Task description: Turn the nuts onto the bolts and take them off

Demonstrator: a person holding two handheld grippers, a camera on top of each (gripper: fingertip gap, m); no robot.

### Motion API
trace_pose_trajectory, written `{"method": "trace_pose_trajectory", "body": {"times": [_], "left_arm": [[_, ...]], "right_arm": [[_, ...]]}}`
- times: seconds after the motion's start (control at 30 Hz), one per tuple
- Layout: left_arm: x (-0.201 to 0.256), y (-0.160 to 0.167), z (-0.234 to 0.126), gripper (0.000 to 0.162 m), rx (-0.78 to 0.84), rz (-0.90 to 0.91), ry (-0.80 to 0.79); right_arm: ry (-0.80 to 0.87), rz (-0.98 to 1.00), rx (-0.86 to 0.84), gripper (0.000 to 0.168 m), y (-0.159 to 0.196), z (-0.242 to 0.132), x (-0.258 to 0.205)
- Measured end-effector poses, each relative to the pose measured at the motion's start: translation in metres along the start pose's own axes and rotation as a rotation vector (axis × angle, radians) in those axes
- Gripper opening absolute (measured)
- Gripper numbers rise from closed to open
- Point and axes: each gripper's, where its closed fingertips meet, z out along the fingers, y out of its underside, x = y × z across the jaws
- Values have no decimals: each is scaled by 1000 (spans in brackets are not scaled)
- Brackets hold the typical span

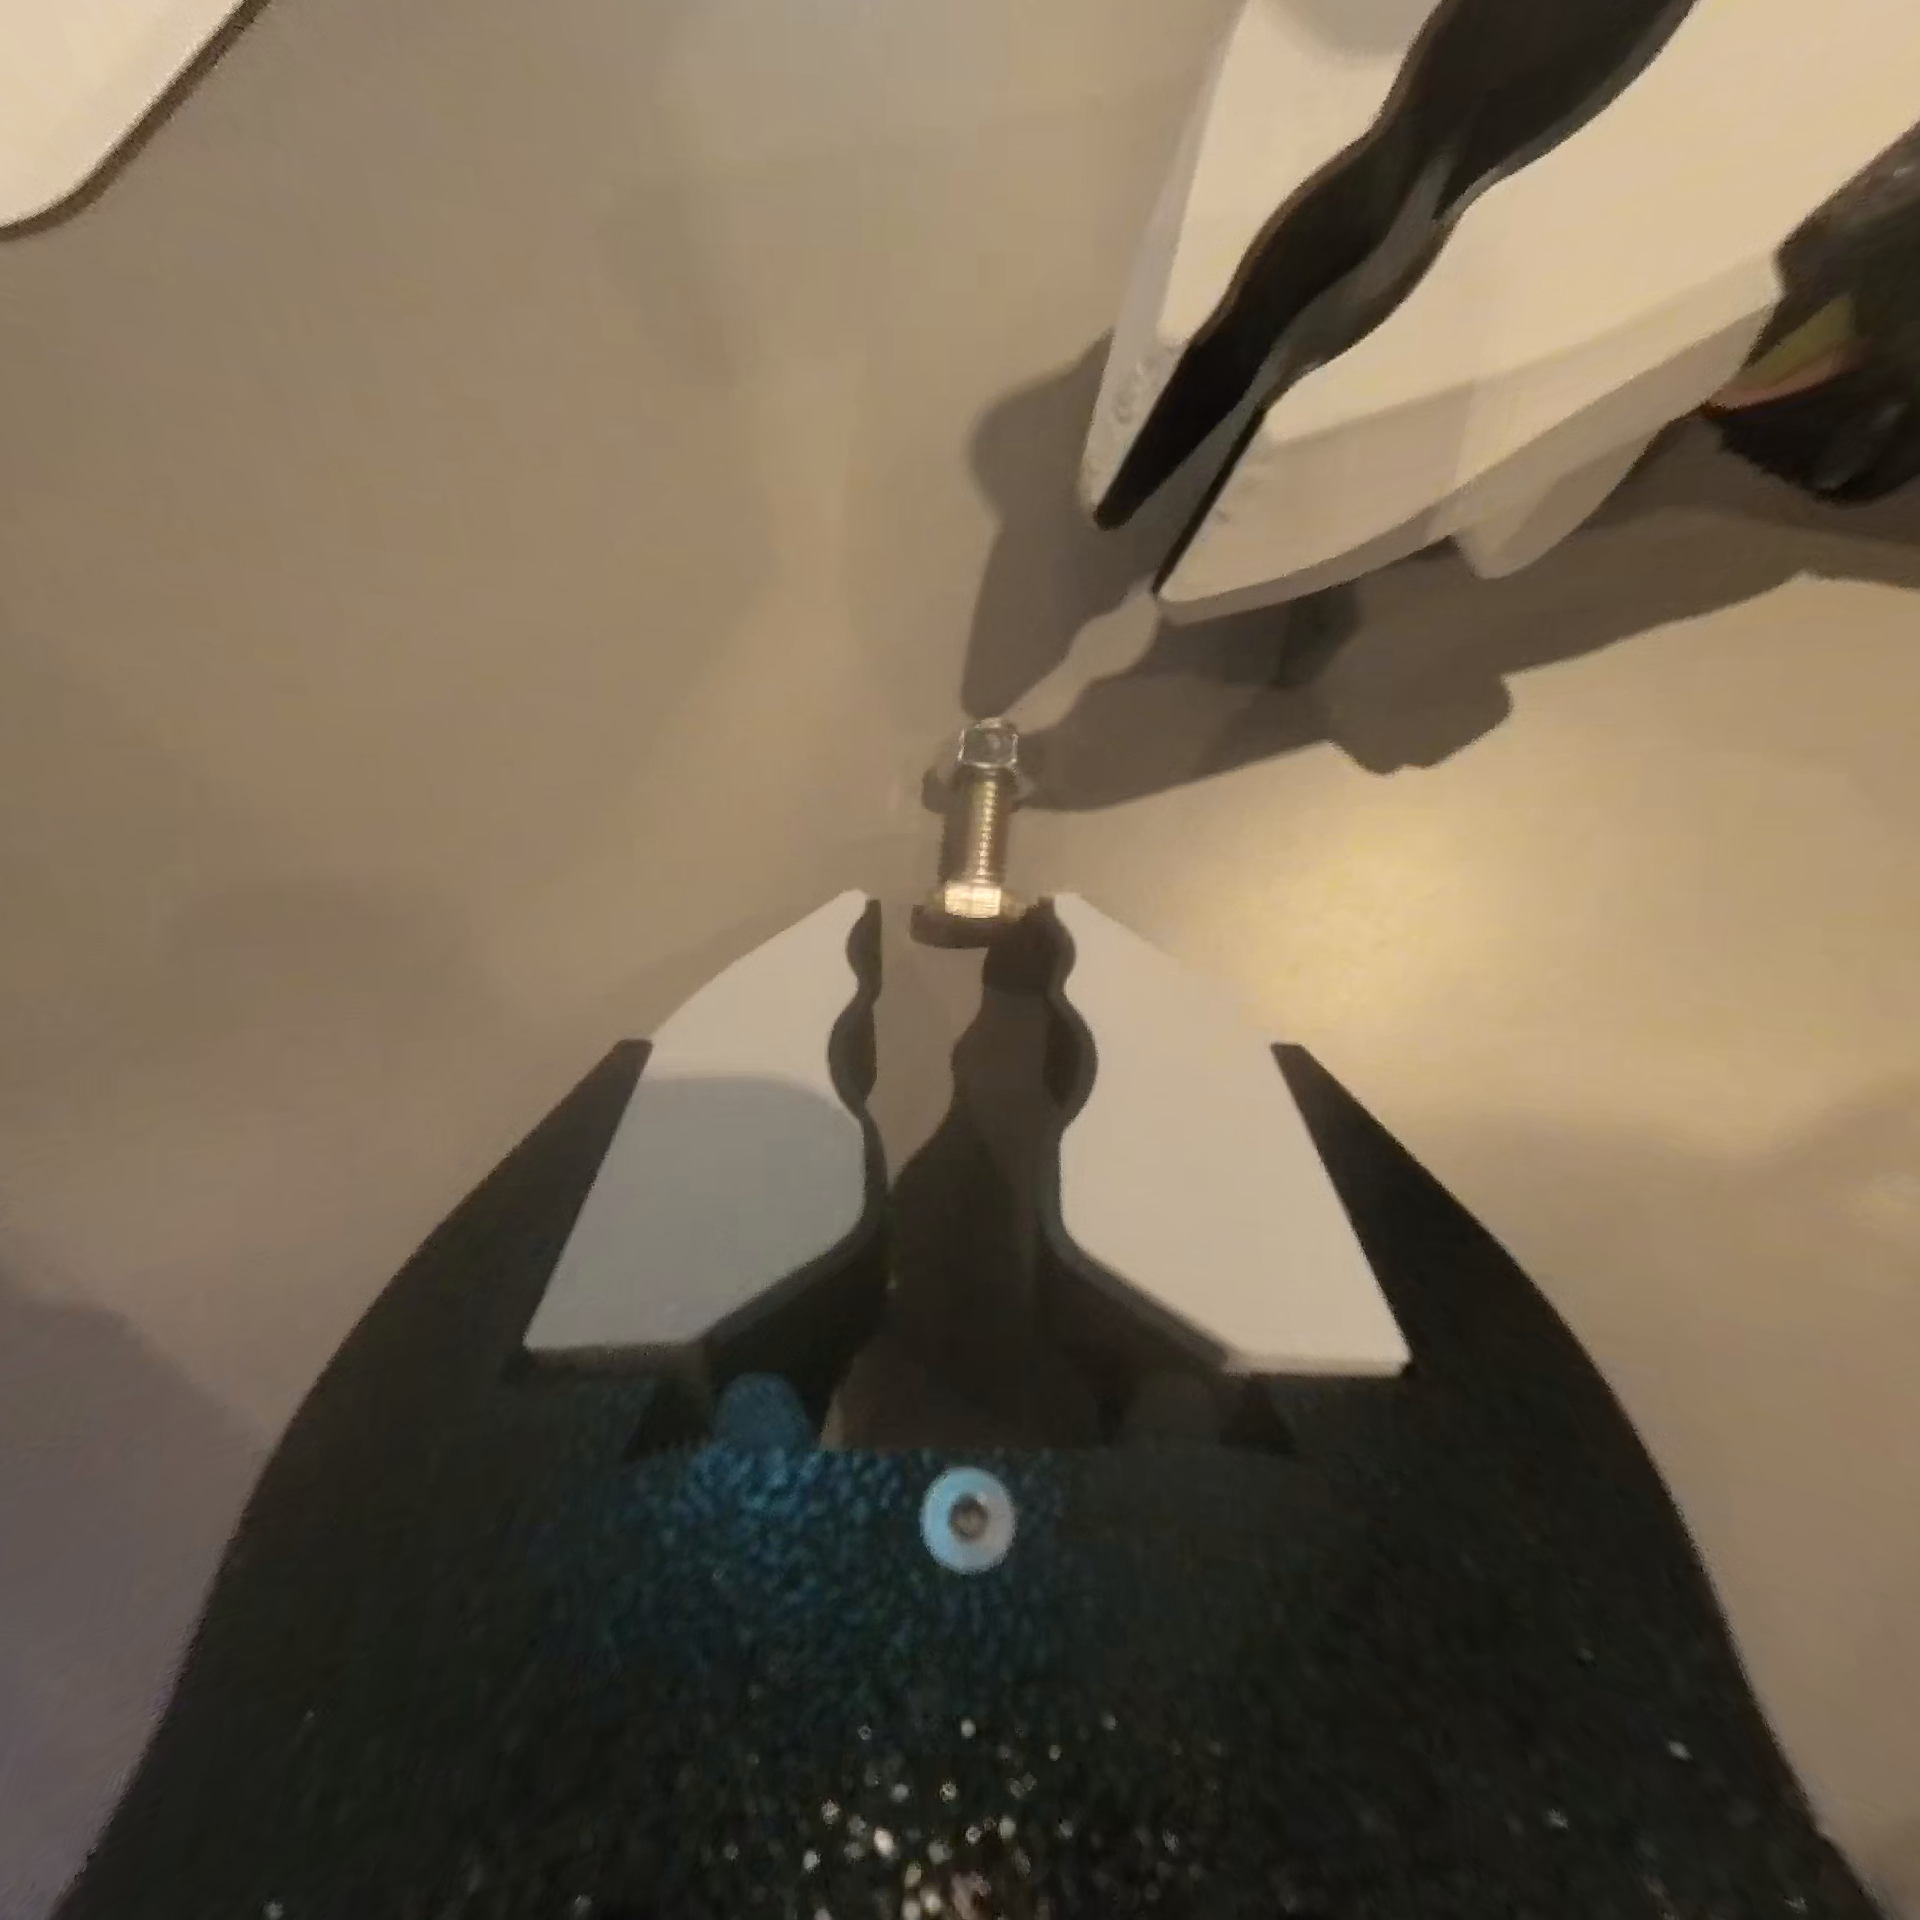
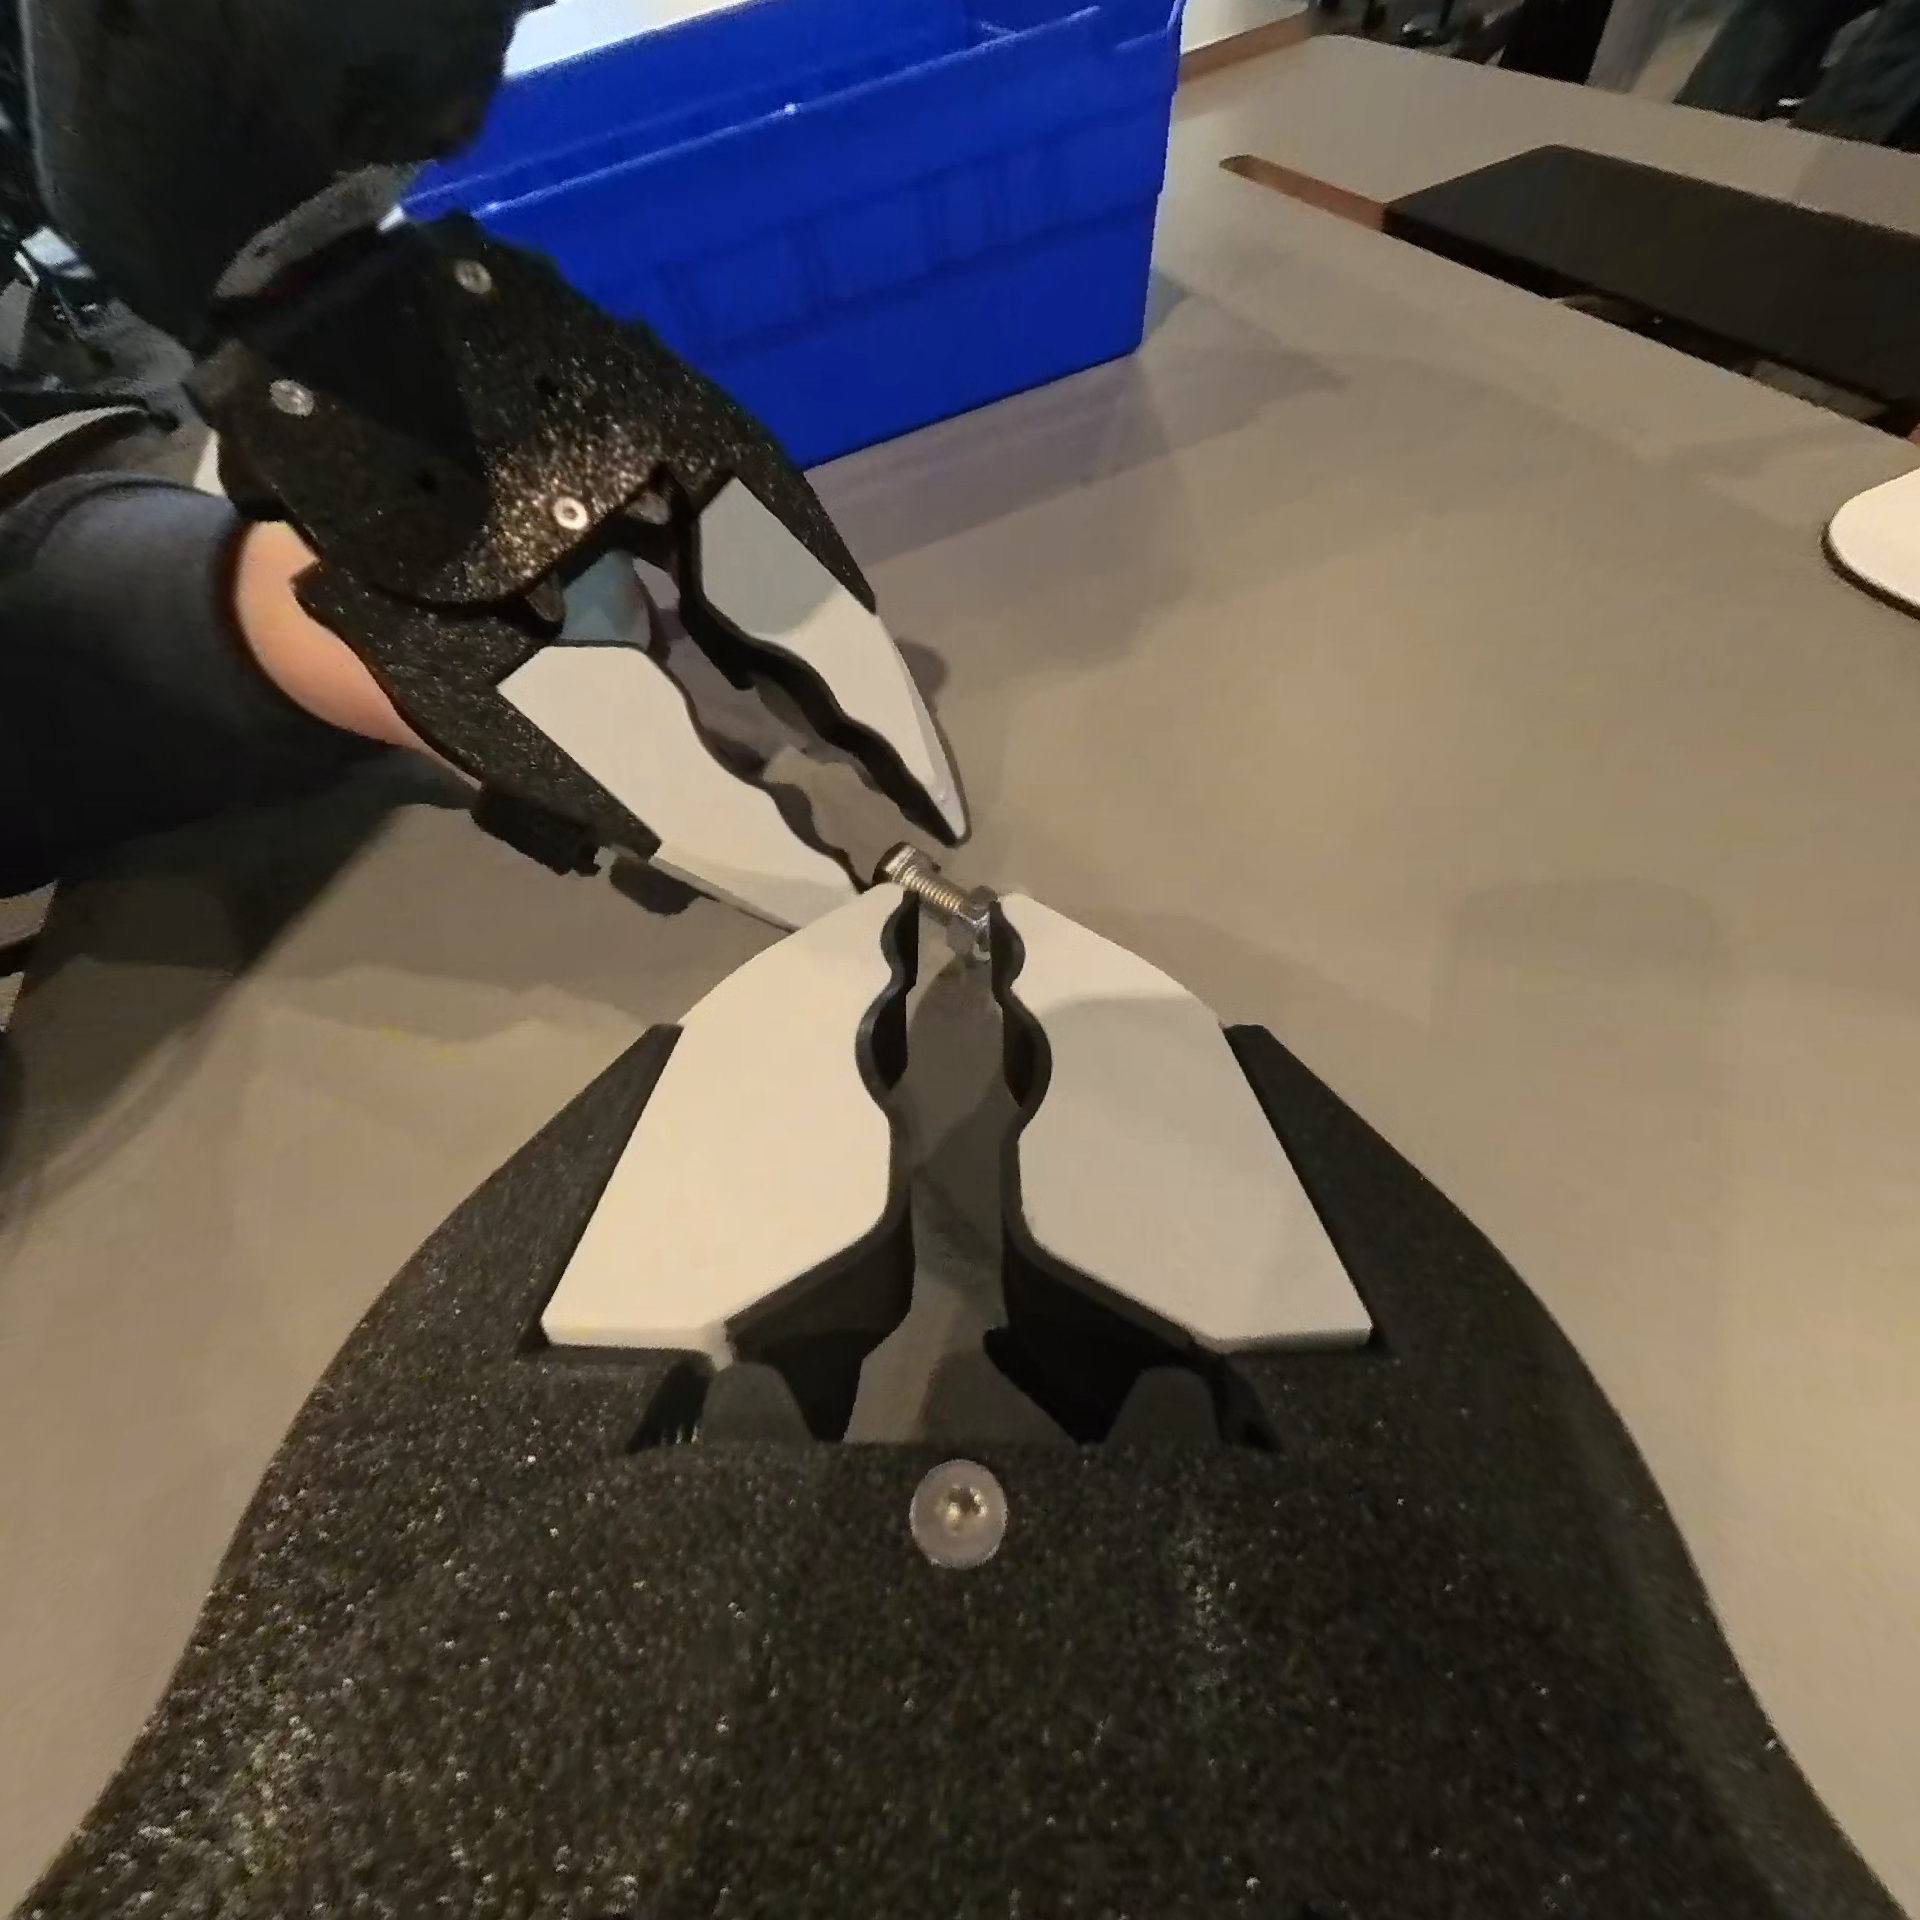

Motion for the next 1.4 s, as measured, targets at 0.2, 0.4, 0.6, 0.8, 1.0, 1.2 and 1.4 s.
{"method": "trace_pose_trajectory", "body": {"times": [0.2,0.4,0.6,0.8,1.0,1.2,1.4], "left_arm": [[6,-4,3,30,48,30,62],[3,-4,4,18,41,19,56],[12,-10,0,18,130,165,100],[29,-17,-9,17,286,390,199],[32,-18,-13,17,336,467,193],[32,-18,-13,17,337,469,192],[32,-18,-13,18,335,467,191]], "right_arm": [[-7,16,0,13,2,1,1],[-15,43,17,17,0,-1,2],[-81,78,60,28,-3,-7,-3],[-163,76,38,40,0,-7,-13],[-151,69,-32,46,8,-2,-15],[-101,114,-73,44,13,3,-6],[-123,150,-128,42,21,5,-9]]}}
